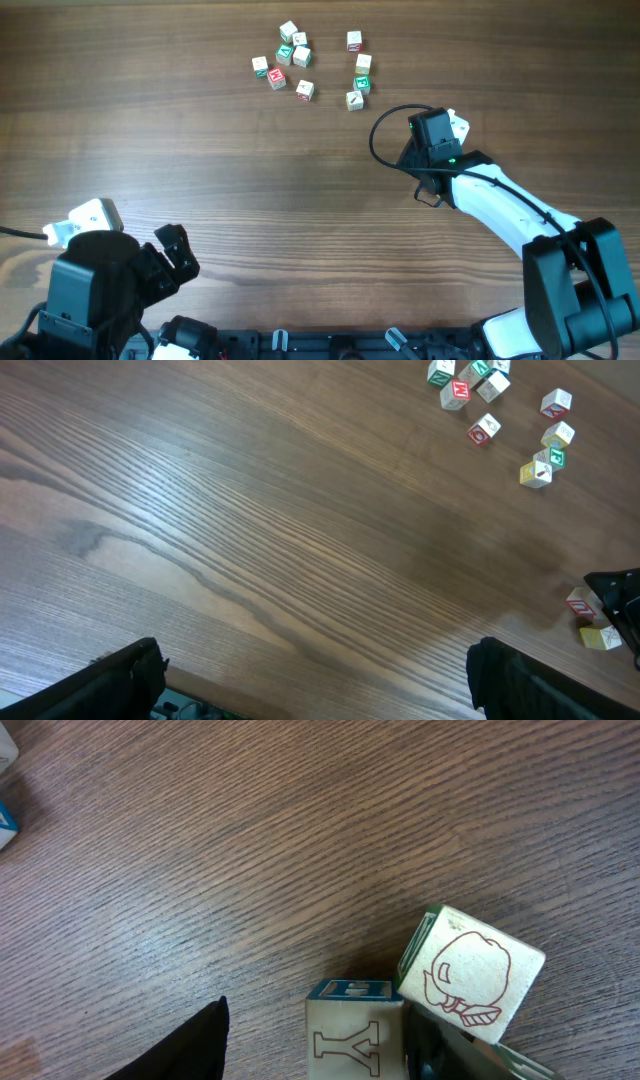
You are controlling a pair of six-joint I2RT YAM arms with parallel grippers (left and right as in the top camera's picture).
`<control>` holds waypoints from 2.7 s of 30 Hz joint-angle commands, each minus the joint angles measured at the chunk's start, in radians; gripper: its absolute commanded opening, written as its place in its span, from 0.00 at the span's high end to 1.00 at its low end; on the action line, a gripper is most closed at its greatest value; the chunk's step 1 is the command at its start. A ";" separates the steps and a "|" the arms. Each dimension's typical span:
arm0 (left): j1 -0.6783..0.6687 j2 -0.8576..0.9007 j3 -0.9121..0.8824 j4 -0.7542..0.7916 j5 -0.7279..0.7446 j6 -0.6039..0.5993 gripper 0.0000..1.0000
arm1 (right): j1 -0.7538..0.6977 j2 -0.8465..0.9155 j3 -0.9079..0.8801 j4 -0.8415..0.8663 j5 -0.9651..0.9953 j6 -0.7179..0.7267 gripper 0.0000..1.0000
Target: Form a circle
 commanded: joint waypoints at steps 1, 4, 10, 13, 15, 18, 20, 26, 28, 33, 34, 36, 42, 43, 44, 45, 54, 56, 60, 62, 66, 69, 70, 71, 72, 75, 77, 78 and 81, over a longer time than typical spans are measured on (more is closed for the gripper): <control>0.005 0.002 0.000 0.002 0.005 -0.013 0.00 | -0.003 0.012 0.017 0.008 0.021 -0.024 0.43; 0.005 0.002 0.000 0.002 0.005 -0.013 0.00 | -0.003 0.012 0.017 0.009 0.021 -0.024 0.43; 0.005 0.002 0.000 0.002 0.005 -0.013 0.00 | -0.003 0.012 0.017 0.009 0.021 -0.023 0.43; 0.005 0.002 0.000 0.002 0.005 -0.013 0.00 | -0.003 0.012 0.017 0.009 0.021 -0.023 0.43; 0.005 0.002 0.000 0.002 0.005 -0.013 0.00 | -0.003 0.012 0.017 0.008 0.021 -0.023 0.37; 0.005 0.002 0.000 0.002 0.005 -0.013 0.00 | -0.003 0.012 0.017 0.000 0.021 -0.020 0.26; 0.005 0.002 0.000 0.002 0.005 -0.013 0.00 | -0.003 0.012 0.018 -0.002 0.021 -0.020 0.22; 0.005 0.002 0.000 0.002 0.005 -0.013 0.00 | -0.003 0.011 0.018 0.000 0.019 -0.021 0.20; 0.005 0.002 0.000 0.002 0.005 -0.013 0.00 | -0.003 0.003 0.018 -0.003 0.012 -0.021 0.20; 0.005 0.002 0.000 0.002 0.005 -0.013 0.00 | -0.003 -0.019 0.018 -0.014 -0.010 -0.020 0.20; 0.005 0.002 0.000 0.002 0.005 -0.013 0.00 | -0.003 -0.021 0.018 -0.014 -0.015 -0.020 0.20; 0.005 0.002 0.000 0.002 0.005 -0.013 0.00 | -0.003 -0.021 0.018 -0.013 -0.033 -0.020 0.21; 0.005 0.002 0.000 0.002 0.005 -0.013 0.00 | -0.003 -0.026 0.018 -0.017 -0.044 -0.020 0.24; 0.005 0.002 0.000 0.002 0.005 -0.013 0.00 | -0.003 -0.026 0.018 -0.019 -0.044 -0.020 0.27; 0.005 0.002 0.000 0.002 0.005 -0.013 0.00 | -0.003 -0.029 0.018 -0.020 -0.044 -0.020 0.27; 0.005 0.002 0.000 0.002 0.005 -0.013 0.00 | -0.003 -0.033 0.018 -0.023 -0.044 -0.019 0.27; 0.005 0.002 0.000 0.002 0.005 -0.013 0.00 | -0.003 -0.133 0.019 -0.049 0.024 -0.031 0.27; 0.005 0.002 0.000 0.002 0.005 -0.013 0.00 | -0.003 -0.138 0.019 -0.044 0.096 -0.035 0.26; 0.005 0.002 0.000 0.002 0.005 -0.013 0.00 | -0.006 -0.129 0.019 -0.009 0.167 -0.010 0.27; 0.005 0.002 0.000 0.002 0.005 -0.013 0.00 | -0.021 -0.087 0.019 0.014 0.167 -0.003 0.26; 0.005 0.002 0.000 0.002 0.005 -0.013 0.00 | -0.080 0.001 0.019 0.044 0.096 0.012 0.24; 0.005 0.002 0.000 0.002 0.005 -0.013 0.00 | -0.108 0.003 0.019 0.072 0.062 0.005 0.25; 0.005 0.002 0.000 0.002 0.005 -0.013 0.00 | -0.108 0.003 0.019 0.077 0.061 0.001 0.25; 0.005 0.002 0.000 0.002 0.005 -0.013 0.00 | -0.108 0.003 0.019 0.084 0.060 -0.007 0.25; 0.005 0.002 0.000 0.002 0.005 -0.013 0.00 | -0.108 0.003 0.019 0.095 0.045 -0.020 0.25; 0.005 0.002 0.000 0.002 0.005 -0.013 0.00 | -0.108 0.003 0.019 0.102 0.019 -0.017 0.25; 0.005 0.002 0.000 0.002 0.005 -0.013 0.00 | -0.108 0.003 0.019 0.102 -0.002 -0.017 0.25; 0.005 0.002 0.000 0.002 0.005 -0.013 0.00 | -0.108 0.003 0.019 0.102 -0.011 -0.017 0.25; 0.005 0.002 0.000 0.002 0.005 -0.013 0.00 | -0.108 0.003 0.019 0.101 -0.027 -0.018 0.25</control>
